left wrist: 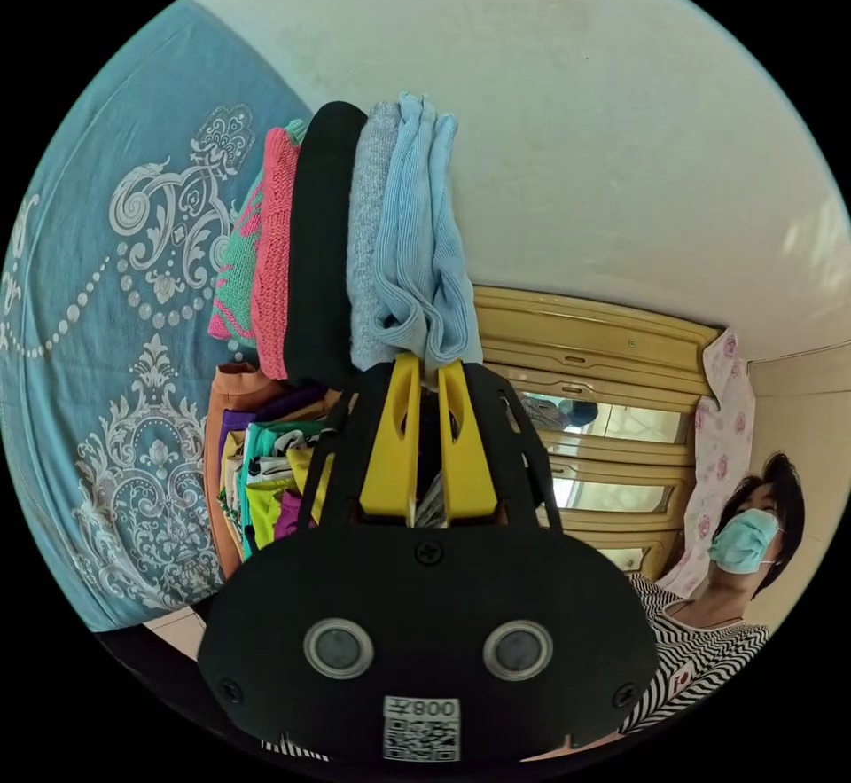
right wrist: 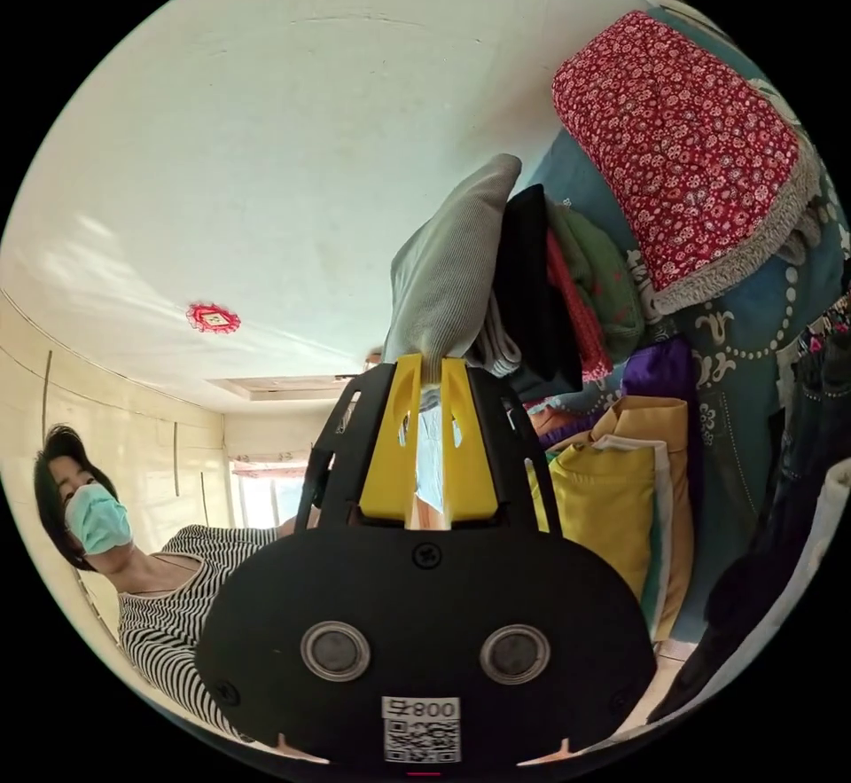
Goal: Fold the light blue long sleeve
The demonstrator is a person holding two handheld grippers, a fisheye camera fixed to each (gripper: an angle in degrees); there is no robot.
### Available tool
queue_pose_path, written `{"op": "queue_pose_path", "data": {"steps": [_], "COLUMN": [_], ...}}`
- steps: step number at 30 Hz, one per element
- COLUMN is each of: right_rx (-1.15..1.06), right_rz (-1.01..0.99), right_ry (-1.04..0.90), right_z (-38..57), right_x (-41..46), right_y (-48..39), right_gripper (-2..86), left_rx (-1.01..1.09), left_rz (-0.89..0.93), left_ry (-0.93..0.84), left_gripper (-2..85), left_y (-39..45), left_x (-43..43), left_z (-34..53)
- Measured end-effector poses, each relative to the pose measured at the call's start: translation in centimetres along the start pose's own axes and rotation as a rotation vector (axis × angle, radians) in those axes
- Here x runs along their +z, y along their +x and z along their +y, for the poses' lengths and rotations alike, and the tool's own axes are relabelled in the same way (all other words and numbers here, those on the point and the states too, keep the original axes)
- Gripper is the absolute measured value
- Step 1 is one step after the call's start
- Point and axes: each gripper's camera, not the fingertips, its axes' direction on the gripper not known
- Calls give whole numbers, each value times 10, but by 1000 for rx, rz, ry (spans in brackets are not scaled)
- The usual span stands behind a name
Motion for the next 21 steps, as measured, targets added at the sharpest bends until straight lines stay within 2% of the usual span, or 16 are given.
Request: {"op": "queue_pose_path", "data": {"steps": [7, 10, 12, 15, 17, 19, 21], "right_rx": [-50, -155, -242, -382, -429, -407, -408], "right_rz": [221, 298, 318, 356, 506, 605, 583], "right_ry": [191, 261, 232, 52, -100, -155, -140], "right_z": [-8, -15, -27, -54, -71, -78, -79], "right_x": [-47, -53, -34, 33, 94, 120, 123], "right_y": [-36, -71, -95, -123, -123, -114, -109], "right_gripper": [3, 1, 0, 0, 0, 0, 0], "left_rx": [-14, -27, -30, -30, -17, -3, 40], "left_rz": [-12, 10, 19, 41, 20, -7, -42], "left_ry": [-9, -3, 4, 17, 8, 3, -4], "left_gripper": [22, 23, 23, 22, 19, 14, 8], "left_y": [15, 19, 22, 31, 42, 51, 67], "left_x": [41, 55, 63, 72, 76, 75, 73], "left_z": [-9, -11, -12, -13, -10, -5, 0]}}
